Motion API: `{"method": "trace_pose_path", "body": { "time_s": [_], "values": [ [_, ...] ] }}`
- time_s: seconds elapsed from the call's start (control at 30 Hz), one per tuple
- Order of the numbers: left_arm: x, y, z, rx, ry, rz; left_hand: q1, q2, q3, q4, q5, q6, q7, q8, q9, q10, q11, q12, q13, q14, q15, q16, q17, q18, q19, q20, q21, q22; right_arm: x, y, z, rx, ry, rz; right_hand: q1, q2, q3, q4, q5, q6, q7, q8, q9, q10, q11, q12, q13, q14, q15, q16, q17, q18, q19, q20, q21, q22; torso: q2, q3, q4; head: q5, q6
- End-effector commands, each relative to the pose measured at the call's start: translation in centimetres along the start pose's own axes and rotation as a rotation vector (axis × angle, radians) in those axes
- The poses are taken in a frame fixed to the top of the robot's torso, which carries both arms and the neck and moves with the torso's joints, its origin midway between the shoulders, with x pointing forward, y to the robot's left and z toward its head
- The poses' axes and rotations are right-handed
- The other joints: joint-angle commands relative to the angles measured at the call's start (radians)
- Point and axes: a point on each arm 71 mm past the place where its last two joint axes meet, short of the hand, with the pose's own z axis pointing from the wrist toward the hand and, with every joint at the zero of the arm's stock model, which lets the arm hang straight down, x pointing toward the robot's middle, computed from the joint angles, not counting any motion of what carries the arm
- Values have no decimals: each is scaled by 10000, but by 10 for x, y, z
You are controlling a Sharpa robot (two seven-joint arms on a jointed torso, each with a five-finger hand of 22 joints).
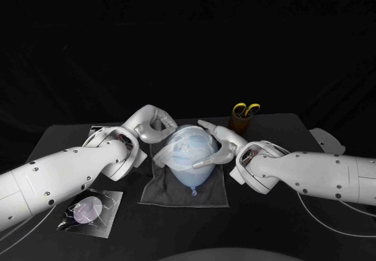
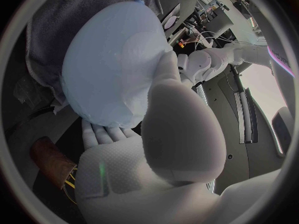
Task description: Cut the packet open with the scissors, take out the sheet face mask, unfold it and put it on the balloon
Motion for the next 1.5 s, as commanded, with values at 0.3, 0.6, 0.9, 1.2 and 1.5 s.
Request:
{"method": "trace_pose_path", "body": {
  "time_s": [0.3,0.6,0.9,1.2,1.5],
  "values": [
    [-7,12,8,-570,192,238,-303,13,304,-192,11,-136,23,69,1295,-149,10,172,65,14,5,46,-60,139,-103,8,143,63,8,-3,-2,101,570,-274,154,7,111,4,63,77,933,67,16,40,-9,85,-8,72,-17,38,-1,68,47,-7,28,-17,7,5,-11,3,-8],
    [-7,14,2,-797,721,-303,-1737,-383,-632,574,-40,-1181,311,-597,1300,-493,369,-337,-225,-224,353,1,-378,81,-338,245,-300,-193,8,-3,-2,121,566,-296,173,9,111,5,64,100,916,76,29,38,-9,97,-11,69,-16,36,-5,67,52,-7,29,-14,-8,7,7,20,-3],
    [-7,9,-10,-390,937,-1049,-1835,-680,-1692,868,-6,-1270,309,-1017,1171,-352,379,-683,-434,-723,378,-198,-986,125,-263,423,-834,-561,8,-4,-2,151,557,-305,176,8,112,5,64,96,916,76,27,32,-9,98,-14,70,-16,35,-6,67,53,-7,29,-14,3,-2,12,54,20],
    [-5,11,-13,-452,1006,-1164,-1618,-577,-2222,1020,-5,-1029,332,-1165,1107,-395,417,-907,-547,-945,414,-297,-1261,131,-160,470,-1093,-751,9,-4,-2,150,578,-300,183,10,115,5,64,112,918,83,35,40,-9,112,-14,78,-16,36,-3,67,53,-7,29,-20,6,0,-11,81,18],
    [1,13,-10,-641,1192,-981,-1095,-331,-2186,898,-4,-939,359,-1301,1039,-365,429,-1035,-624,-912,420,-271,-1225,136,-55,469,-1178,-827,9,-4,-2,149,591,-297,183,10,115,5,64,112,918,83,35,40,-9,112,-14,78,-16,36,-3,67,53,-7,29,-20,0,12,-14,65,-3]
  ]
}}
